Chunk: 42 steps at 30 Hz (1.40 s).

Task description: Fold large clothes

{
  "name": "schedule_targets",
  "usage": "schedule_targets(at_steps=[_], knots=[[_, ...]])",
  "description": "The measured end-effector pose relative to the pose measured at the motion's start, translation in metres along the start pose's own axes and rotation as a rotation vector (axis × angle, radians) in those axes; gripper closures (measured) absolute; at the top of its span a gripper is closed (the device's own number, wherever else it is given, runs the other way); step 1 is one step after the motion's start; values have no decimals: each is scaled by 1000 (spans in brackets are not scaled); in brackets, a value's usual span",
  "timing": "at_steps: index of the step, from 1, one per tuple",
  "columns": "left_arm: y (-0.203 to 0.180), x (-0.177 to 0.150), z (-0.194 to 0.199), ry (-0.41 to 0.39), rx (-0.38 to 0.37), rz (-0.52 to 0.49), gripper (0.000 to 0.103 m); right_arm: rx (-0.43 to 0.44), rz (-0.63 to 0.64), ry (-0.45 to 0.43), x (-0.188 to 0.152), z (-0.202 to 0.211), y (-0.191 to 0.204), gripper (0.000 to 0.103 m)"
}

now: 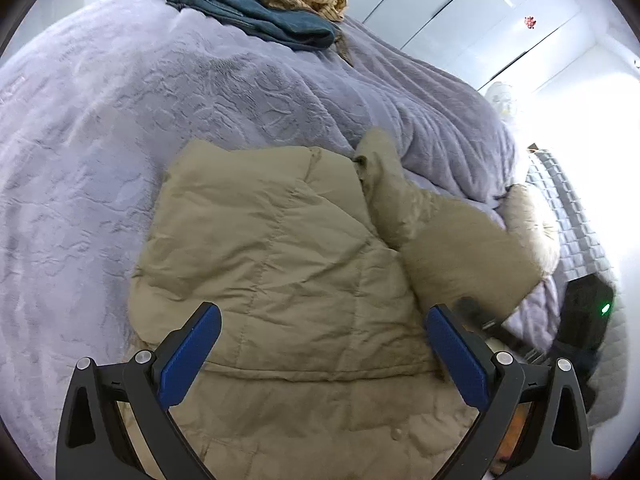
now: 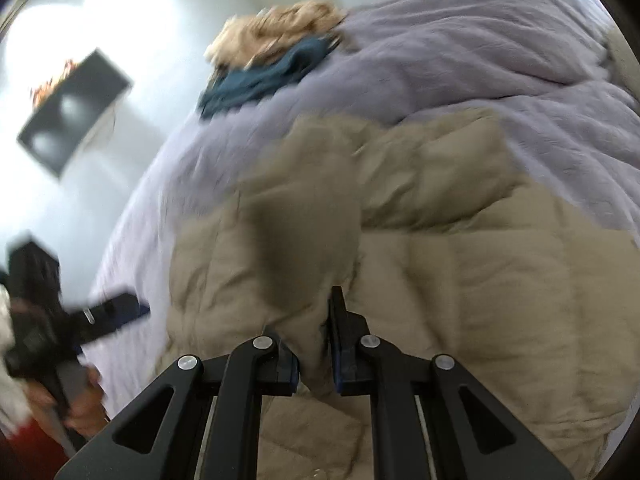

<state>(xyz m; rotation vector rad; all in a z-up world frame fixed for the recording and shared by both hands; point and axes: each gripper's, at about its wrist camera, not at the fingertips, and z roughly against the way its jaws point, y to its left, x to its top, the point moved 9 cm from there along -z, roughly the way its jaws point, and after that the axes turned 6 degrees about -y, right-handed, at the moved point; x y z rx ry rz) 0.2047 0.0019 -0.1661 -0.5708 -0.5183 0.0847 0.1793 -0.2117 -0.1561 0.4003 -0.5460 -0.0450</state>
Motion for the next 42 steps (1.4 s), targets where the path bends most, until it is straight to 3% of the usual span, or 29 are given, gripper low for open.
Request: schedule_targets(at_steps=[3,7,8,14,18,19,22,23,24,25,26,27,28,30,36,42], knots=[[-9,-3,-2,28,-68,29,0,-8,-2,82,-23,-17,8,78],[-24,-11,-12,66,-94,-9,0,3,-26,117,-41,-9,3,38],[-27,-12,-14,72,-97,-18,0,4,-36,114,-43,-4,-1,35],[-43,-28,-51,141,-94,-49,0,-42,-206,117,-70,39,-63,34],[-47,-39,-74,179,-61,-68,6,-80,-388,107,-92,73,-125,34],[-47,-40,-79,183,-49,-69,10,-96,-438,100,-97,81,-143,34],[-45,-46,-92,214,-7,-83,45,-129,-565,65,-106,96,-183,34],[-45,-49,-96,226,-2,-92,78,-126,-613,39,-106,101,-196,34],[-45,-53,-101,255,-6,-106,87,-126,-639,22,-105,102,-204,34],[-46,-53,-103,256,2,-115,87,-128,-677,-2,-103,105,-214,36],[-46,-52,-103,246,12,-133,87,-133,-710,-25,-101,106,-223,63],[-47,-49,-104,231,35,-171,87,-144,-732,-26,-100,104,-231,83],[-47,-45,-104,221,50,-193,87,-142,-754,-21,-97,99,-235,93],[-47,-38,-107,203,69,-214,87,-105,-795,-34,-93,90,-241,95],[-30,-49,-101,232,86,-199,87,-167,-690,18,-95,62,-238,95],[-19,-61,-81,249,95,-222,83,-118,-719,19,-98,71,-244,94]])
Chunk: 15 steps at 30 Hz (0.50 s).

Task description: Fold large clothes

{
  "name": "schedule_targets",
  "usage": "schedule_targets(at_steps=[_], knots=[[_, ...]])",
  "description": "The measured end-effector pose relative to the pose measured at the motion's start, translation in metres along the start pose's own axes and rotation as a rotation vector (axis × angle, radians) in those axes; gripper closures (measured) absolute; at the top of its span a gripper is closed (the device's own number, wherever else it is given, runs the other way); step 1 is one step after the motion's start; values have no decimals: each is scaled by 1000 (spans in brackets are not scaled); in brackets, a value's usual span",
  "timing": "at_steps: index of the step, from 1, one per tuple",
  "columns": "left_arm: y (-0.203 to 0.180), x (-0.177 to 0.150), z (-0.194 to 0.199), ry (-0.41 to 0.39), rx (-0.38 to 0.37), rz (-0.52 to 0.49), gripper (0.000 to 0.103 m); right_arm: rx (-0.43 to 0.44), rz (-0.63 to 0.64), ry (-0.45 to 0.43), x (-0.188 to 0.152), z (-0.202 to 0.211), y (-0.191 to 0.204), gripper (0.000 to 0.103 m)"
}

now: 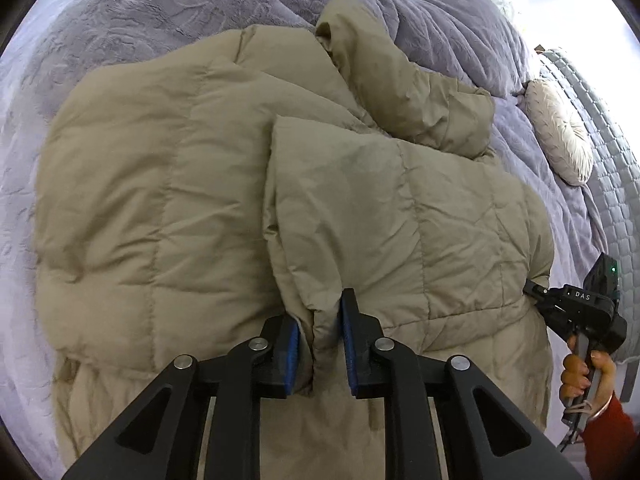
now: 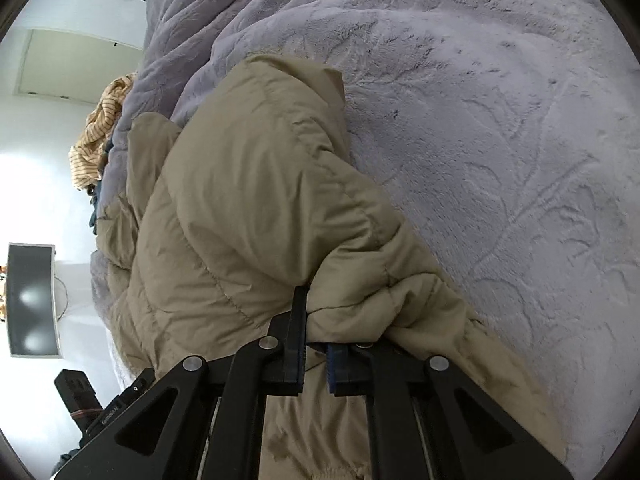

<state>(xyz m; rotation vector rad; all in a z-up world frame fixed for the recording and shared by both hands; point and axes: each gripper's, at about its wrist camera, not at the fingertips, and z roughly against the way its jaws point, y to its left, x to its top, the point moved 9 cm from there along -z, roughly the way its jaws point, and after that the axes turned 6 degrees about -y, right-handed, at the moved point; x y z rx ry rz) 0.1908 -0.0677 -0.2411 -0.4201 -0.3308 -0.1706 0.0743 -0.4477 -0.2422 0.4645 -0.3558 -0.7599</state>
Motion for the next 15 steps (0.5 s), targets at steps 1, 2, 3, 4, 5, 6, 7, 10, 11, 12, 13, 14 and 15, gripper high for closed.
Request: schedule_targets(at_steps=[1,2,3,4,5,6,7,10,11,12,13,14,15], knots=[[3,2,6,-4,-4,14,83,-4,8,3,-1,4,0,94],[5,3,10,-8,-6,23,83,-15,25,3,-1,11,0,91],[9,4,17,-15,-6,34,83,-27,43,3,-3,16,2,90],[12,5,24,-24,-1,44,83,-36,64,2,-5,21,4,84],[13,7,29,-34,9,46,83,-42,83,-2,-7,29,6,70],[18,9,40,-51,31,39,83,-52,113,-20,-9,41,10,58],[20,11,46,-62,45,32,83,-55,129,-40,-9,49,13,34],[17,20,62,-102,70,-13,83,-49,174,-131,-5,76,24,29],[13,24,65,-114,70,-25,83,-59,192,-154,-1,81,28,29],[8,29,68,-129,63,-37,83,-74,213,-179,6,84,32,29],[1,35,68,-142,49,-47,83,-87,230,-195,14,85,33,30],[-6,40,65,-150,40,-53,83,-95,232,-204,21,84,34,33],[-11,43,62,-150,38,-57,83,-86,223,-212,30,81,37,40]])
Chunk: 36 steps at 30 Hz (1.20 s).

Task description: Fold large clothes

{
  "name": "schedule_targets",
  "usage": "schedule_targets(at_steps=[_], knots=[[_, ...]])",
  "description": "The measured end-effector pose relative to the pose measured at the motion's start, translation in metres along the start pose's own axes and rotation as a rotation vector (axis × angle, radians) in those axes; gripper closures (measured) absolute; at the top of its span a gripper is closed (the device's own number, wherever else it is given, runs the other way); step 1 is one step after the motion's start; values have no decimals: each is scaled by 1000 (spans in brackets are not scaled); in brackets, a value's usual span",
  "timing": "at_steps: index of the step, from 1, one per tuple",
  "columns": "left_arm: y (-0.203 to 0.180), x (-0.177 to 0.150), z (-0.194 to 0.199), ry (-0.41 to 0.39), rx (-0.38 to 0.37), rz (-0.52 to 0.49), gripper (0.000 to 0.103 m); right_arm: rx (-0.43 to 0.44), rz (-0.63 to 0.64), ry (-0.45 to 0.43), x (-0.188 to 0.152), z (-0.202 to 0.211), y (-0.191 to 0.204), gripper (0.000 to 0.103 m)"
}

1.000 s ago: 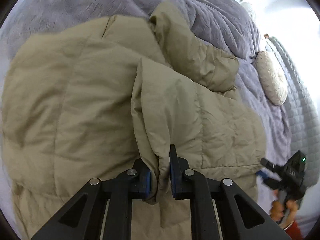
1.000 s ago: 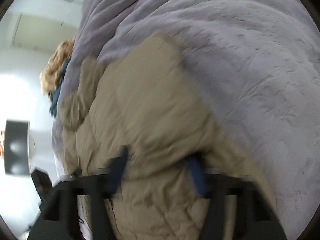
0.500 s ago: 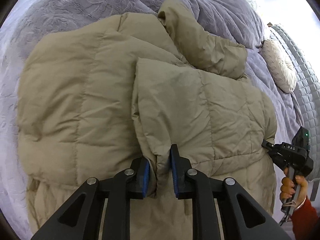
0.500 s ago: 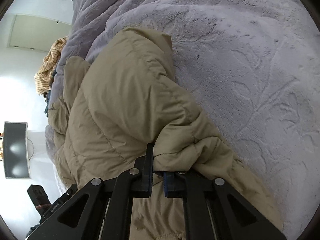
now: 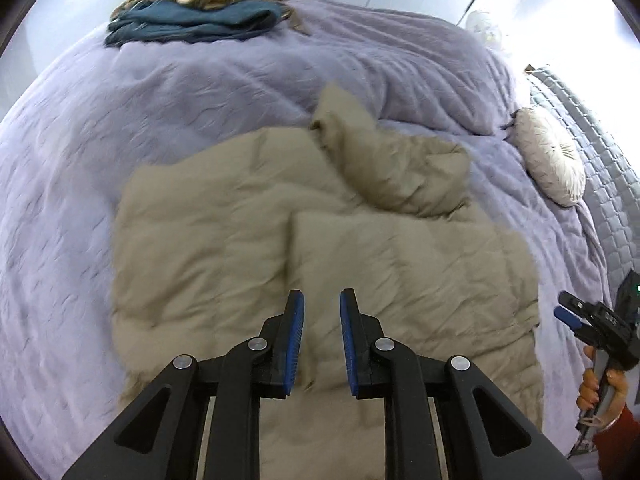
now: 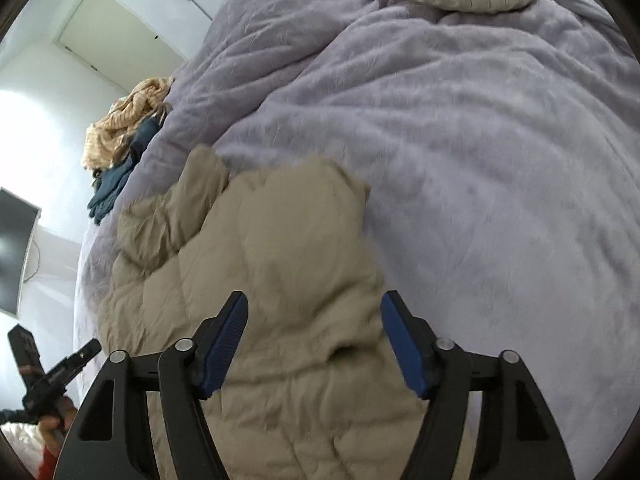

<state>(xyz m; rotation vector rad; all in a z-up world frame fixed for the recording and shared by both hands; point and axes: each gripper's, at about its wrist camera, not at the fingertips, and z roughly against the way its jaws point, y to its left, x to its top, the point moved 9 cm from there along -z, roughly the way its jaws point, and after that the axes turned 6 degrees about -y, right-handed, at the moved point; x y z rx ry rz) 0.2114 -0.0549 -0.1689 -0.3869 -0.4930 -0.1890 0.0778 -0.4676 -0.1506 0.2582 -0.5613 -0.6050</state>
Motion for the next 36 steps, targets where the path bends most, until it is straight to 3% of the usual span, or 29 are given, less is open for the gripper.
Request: schedule_targets(at_steps=[2,3,5,8,11,16,24,34,35,36], knots=[[-13,3,-14,9,4,-7,83,11,-9,14,9,-10,1,88],[-18,3,-21,11,7,-10,83,13,-10,27,13,-20,6,90],[-21,1,-38,11,36,-32,83,22,-4,30,19,-34,7,91],[-13,-7,-64,33,84,-53,83,-47,43,62,17,-63,-3,91],[-8,-15,-81,35,72,-58,83,-82,10,104,3,-86,-21,95],[-10,-19,-88,37,74,-85,83,-97,0,91,-6,-96,-32,95],[-10,-16,-64,46,127,-93,83,-137,67,67,-2,-64,-19,95],[-3,-46,-18,51,174,-73,82,-105,41,106,-46,-7,-13,90],[-3,-51,-15,56,174,-71,59,-105,39,115,-50,-6,-12,90],[-4,-55,-11,59,174,-65,14,-109,41,129,-58,-2,-12,90]])
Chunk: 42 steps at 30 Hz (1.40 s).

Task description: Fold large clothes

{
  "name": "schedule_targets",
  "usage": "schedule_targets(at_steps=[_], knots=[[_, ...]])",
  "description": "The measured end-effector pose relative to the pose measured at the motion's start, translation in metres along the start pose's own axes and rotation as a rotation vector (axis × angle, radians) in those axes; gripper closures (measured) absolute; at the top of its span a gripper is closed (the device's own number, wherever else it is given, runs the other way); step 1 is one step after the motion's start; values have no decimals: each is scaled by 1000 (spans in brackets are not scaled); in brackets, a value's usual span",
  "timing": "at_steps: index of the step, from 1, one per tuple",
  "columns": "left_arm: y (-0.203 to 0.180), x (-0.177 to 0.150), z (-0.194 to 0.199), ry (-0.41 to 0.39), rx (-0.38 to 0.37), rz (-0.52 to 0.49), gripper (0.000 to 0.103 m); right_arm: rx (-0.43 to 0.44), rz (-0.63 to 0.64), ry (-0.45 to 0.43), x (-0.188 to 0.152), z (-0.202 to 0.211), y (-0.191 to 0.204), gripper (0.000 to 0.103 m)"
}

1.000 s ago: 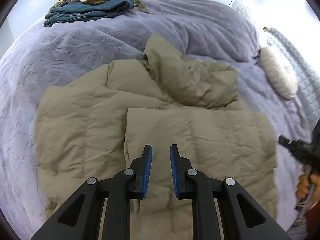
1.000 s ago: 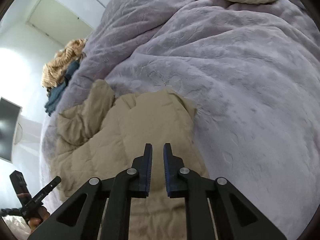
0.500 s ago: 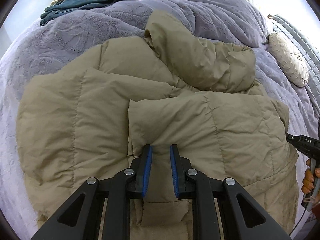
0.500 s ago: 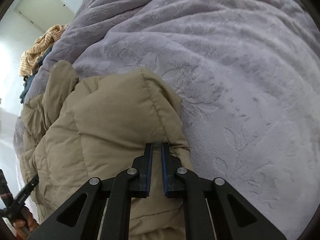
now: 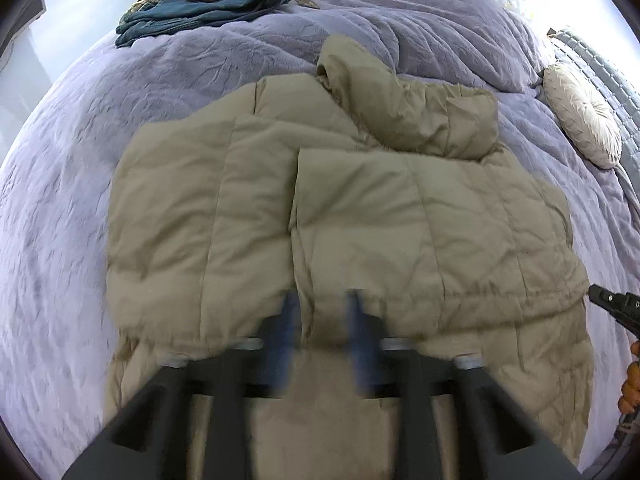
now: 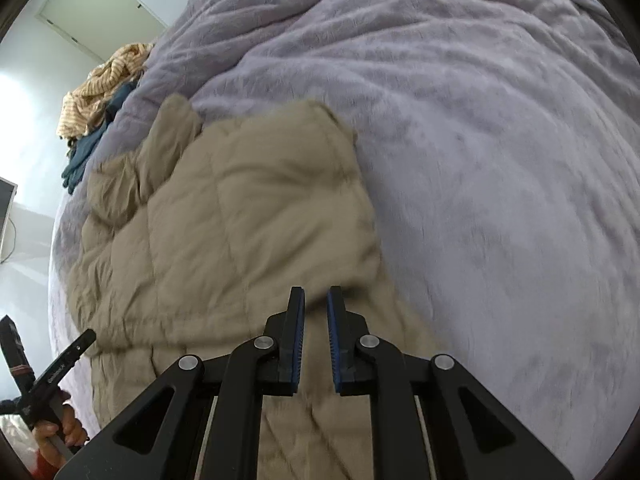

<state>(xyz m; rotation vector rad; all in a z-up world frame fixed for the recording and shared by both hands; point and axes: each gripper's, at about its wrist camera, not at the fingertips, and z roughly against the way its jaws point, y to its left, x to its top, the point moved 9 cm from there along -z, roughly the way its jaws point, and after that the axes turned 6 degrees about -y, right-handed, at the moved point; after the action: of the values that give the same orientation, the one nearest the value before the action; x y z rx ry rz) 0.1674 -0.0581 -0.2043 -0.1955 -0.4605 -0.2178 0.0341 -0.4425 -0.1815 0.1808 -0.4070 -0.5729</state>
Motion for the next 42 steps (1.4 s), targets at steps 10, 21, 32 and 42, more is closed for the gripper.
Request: schedule_targets(at_steps=[10,21,32,42], knots=[[-12,-25,33,-15,30,-24,1,-19,24,55,-41,14,-3,90],[-22,-60,73,26,69,-6,1,-33,154,43,-62,58,28,58],[3,-126,143,113,160,109,1,61,144,88,-94,90,41,23],[36,-160,186,119,219,180,1,102,150,138,-122,112,45,4]])
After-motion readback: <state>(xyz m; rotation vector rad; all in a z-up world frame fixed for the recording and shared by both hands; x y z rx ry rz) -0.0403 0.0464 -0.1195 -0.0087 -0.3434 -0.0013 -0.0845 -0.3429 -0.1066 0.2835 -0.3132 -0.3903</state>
